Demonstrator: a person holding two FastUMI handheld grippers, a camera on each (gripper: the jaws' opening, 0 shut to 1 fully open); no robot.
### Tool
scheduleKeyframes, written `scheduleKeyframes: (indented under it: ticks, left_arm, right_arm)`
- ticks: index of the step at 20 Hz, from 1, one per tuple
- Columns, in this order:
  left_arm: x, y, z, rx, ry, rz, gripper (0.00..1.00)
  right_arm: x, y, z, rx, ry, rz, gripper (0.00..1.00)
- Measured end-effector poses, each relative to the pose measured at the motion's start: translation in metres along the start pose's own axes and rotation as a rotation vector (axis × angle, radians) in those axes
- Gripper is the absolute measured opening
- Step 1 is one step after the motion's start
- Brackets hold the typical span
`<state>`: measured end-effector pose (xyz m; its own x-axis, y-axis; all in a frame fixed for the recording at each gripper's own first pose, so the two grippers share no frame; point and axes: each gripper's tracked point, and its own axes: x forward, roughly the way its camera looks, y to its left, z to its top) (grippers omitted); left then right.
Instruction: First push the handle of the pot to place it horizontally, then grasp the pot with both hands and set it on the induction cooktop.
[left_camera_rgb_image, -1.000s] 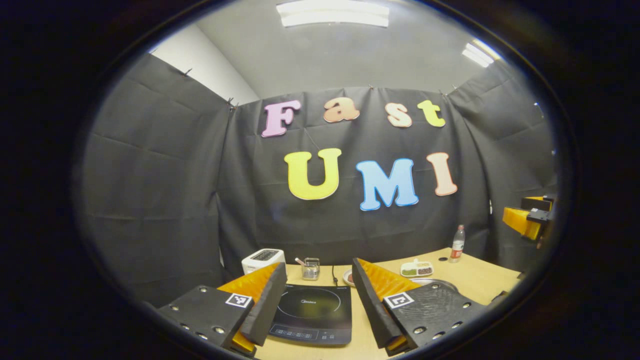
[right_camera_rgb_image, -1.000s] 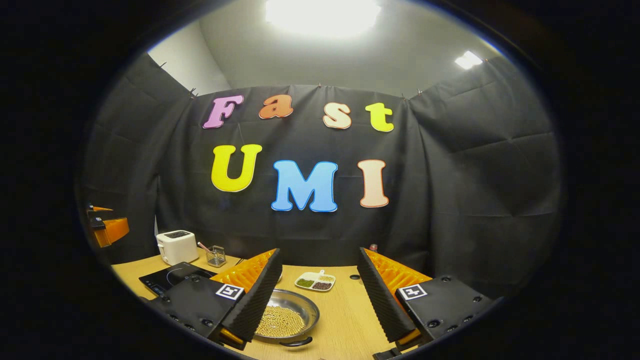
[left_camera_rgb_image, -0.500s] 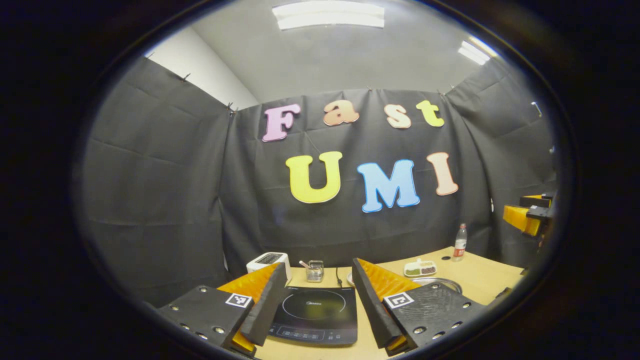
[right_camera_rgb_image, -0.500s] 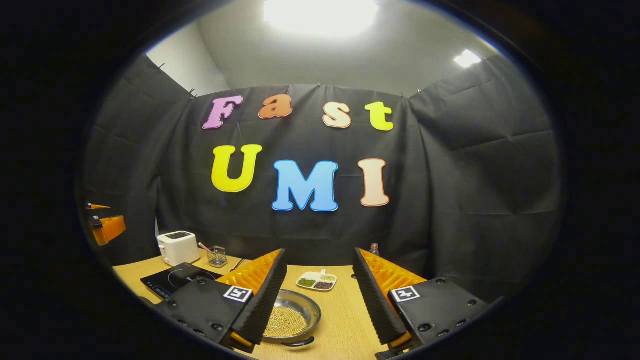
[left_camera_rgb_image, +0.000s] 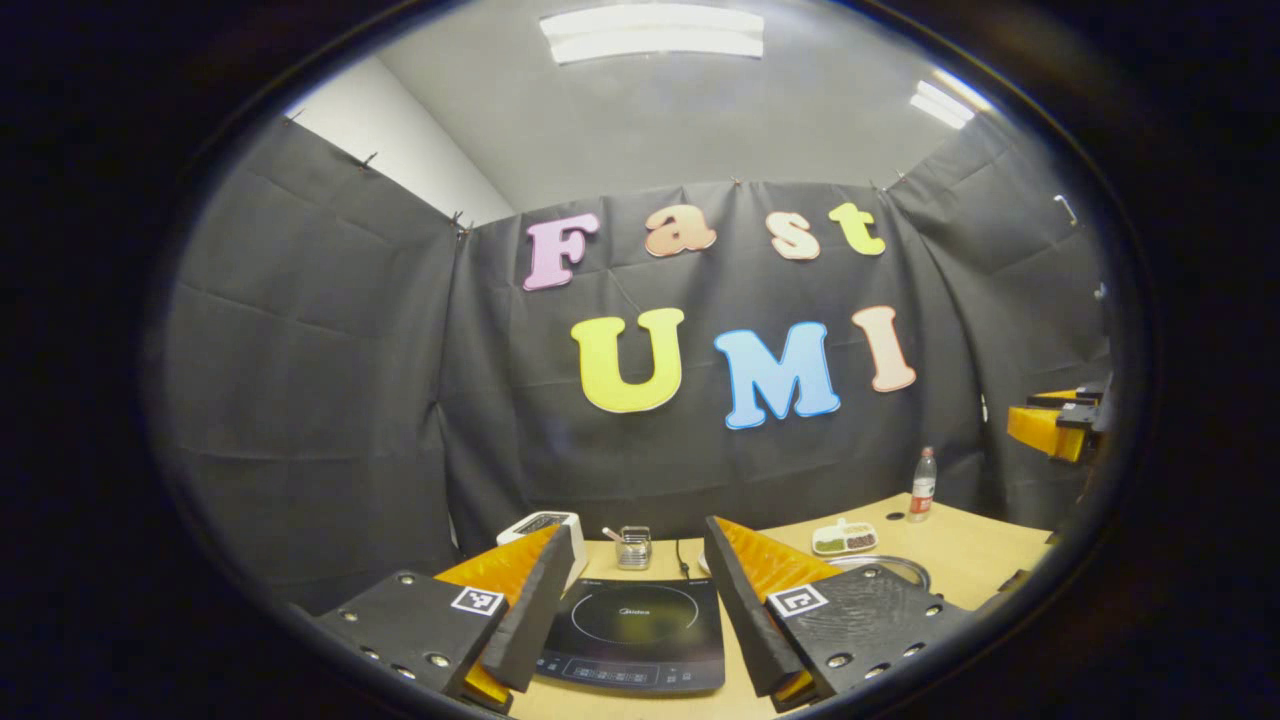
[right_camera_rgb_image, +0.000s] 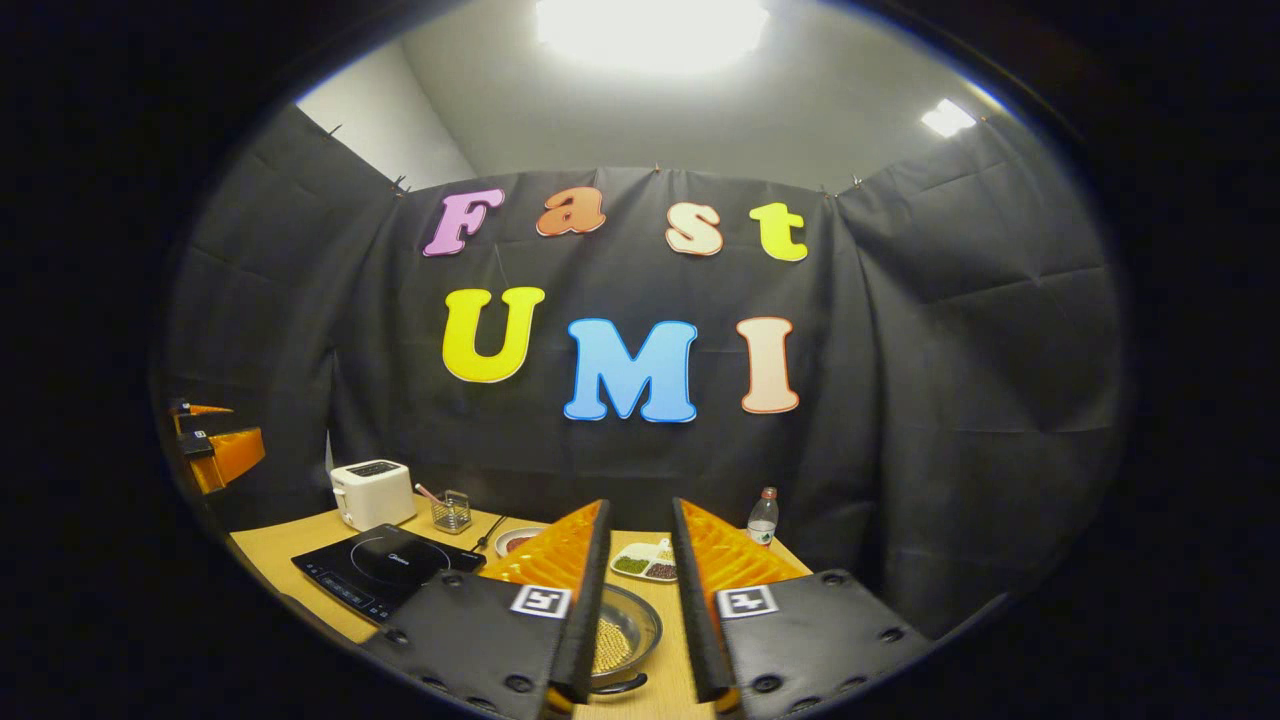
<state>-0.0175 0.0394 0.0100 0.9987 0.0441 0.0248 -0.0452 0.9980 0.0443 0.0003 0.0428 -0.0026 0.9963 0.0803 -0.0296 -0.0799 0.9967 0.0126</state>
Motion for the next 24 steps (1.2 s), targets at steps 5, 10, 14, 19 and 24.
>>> scheduleKeyframes:
  ticks: [5,10,14,19,24]
  left_arm:
    - [0.001,0.015,-0.001,-0.005,-0.007,0.014,0.80]
    - [0.004,0.038,-0.002,-0.027,-0.020,0.035,0.80]
    - [0.007,0.058,-0.007,-0.035,-0.025,0.037,0.80]
    - [0.010,0.085,-0.015,-0.056,-0.035,0.036,0.82]
    - [0.007,0.107,-0.023,-0.069,-0.028,0.063,0.77]
  right_arm:
    - [-0.004,0.011,0.006,-0.019,-0.023,0.000,0.00]
    - [0.000,0.049,-0.009,-0.031,0.033,0.096,0.02]
    - [0.001,0.077,-0.029,-0.048,0.096,0.144,0.02]
    - [-0.003,0.114,-0.061,-0.073,0.188,0.211,0.02]
    - [-0.012,0.143,-0.101,-0.109,0.304,0.312,0.02]
